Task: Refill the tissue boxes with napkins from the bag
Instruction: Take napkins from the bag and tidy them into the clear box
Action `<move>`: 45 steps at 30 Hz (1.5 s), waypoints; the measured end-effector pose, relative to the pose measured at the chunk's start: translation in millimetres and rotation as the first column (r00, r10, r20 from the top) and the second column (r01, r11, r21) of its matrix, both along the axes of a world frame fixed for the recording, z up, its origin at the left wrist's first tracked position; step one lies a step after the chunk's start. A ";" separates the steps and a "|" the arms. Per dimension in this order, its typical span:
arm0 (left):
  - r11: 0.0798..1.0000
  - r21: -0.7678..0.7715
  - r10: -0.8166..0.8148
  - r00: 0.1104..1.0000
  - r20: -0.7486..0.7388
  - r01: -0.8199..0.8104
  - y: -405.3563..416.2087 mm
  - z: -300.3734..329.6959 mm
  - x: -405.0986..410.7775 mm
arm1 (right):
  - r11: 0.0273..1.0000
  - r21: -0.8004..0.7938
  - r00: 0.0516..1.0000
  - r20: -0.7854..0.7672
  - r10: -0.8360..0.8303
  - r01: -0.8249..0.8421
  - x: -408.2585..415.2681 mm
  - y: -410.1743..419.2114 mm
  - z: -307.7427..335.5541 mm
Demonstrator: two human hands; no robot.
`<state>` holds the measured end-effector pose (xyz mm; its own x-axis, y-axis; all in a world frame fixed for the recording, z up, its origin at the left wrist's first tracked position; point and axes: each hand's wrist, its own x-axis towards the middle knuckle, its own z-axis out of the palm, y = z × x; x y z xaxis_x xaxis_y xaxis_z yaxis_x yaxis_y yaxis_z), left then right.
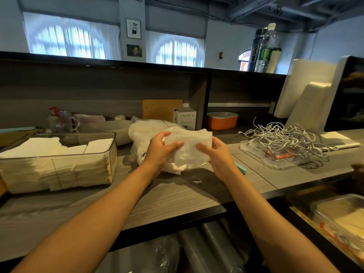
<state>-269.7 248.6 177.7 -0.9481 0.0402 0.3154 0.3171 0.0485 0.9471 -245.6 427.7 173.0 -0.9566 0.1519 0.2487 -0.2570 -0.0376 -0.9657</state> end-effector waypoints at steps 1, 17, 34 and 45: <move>0.995 -0.093 0.034 0.998 -0.049 -0.039 0.0 -0.3 1.5 | 0.999 0.041 1.000 0.024 0.002 -0.003 1.5 -0.2 -0.7; 0.967 -0.165 0.178 0.978 -0.109 -0.194 60.3 -12.2 27.7 | 0.908 0.167 0.919 0.032 -0.394 0.384 14.8 -5.6 -7.3; 0.964 0.043 0.262 0.964 -0.037 -0.261 64.9 -13.7 36.9 | 0.901 0.083 0.904 -0.019 -0.426 0.426 17.7 4.8 -8.5; 0.966 -0.039 0.254 0.965 -0.066 -0.257 70.2 -12.4 47.5 | 0.915 0.150 0.924 0.022 -0.382 0.375 16.9 1.7 -11.9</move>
